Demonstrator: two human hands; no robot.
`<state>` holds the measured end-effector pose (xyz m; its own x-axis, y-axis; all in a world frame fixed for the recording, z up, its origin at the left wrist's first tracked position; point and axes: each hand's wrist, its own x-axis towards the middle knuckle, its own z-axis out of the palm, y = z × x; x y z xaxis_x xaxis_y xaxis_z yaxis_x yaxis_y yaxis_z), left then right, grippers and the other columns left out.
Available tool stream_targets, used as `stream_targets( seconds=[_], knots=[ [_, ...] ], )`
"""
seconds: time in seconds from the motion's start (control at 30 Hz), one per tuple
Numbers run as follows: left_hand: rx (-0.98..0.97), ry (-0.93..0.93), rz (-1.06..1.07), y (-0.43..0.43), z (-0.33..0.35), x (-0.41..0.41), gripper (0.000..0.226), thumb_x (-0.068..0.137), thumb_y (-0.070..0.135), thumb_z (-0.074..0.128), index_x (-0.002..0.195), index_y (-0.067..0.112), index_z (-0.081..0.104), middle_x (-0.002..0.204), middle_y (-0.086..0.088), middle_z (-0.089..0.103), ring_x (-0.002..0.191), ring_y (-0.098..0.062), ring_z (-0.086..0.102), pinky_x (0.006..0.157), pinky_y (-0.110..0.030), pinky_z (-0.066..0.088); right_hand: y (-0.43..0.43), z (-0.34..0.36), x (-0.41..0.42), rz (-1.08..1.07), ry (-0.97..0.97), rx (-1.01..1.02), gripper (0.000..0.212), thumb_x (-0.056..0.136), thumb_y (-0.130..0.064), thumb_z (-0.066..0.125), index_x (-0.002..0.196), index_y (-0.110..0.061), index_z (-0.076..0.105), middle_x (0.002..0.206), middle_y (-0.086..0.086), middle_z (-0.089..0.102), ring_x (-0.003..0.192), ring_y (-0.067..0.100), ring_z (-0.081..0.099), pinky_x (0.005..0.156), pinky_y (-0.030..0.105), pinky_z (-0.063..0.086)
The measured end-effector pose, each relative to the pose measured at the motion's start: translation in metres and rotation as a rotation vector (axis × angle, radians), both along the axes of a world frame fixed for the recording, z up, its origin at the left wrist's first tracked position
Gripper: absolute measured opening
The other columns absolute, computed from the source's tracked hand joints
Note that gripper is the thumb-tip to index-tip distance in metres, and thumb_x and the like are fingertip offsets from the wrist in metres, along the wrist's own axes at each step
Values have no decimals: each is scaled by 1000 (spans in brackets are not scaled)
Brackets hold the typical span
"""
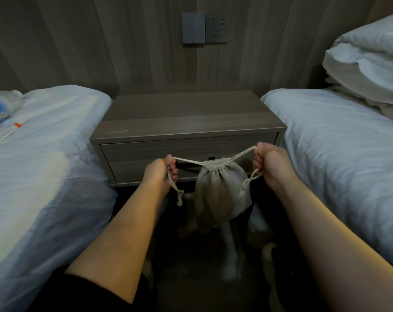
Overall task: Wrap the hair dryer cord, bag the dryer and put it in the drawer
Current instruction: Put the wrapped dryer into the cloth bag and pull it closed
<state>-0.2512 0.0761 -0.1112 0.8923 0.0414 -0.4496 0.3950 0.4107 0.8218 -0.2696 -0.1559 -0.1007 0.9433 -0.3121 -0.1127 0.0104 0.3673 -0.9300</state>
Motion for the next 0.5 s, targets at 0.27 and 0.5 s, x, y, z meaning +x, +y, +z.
stream_targets(
  seconds=[0.27, 0.5],
  knots=[
    [1327, -473, -522, -22, -7, -21, 31, 88, 23, 58, 119, 21, 60, 118, -3, 64, 110, -21, 60, 93, -32, 47, 10, 7, -10, 335, -217, -326, 45, 97, -12, 39, 53, -16, 49, 44, -7, 39, 42, 8, 34, 45, 16, 32],
    [830, -590, -815, -46, -16, -36, 48, 81, 38, 67, 126, 28, 50, 124, 4, 58, 118, -13, 53, 100, -34, 44, 10, 25, -22, 508, -291, -211, 45, 97, -12, 36, 55, -18, 50, 45, -5, 38, 42, 10, 36, 47, 18, 34]
  ],
)
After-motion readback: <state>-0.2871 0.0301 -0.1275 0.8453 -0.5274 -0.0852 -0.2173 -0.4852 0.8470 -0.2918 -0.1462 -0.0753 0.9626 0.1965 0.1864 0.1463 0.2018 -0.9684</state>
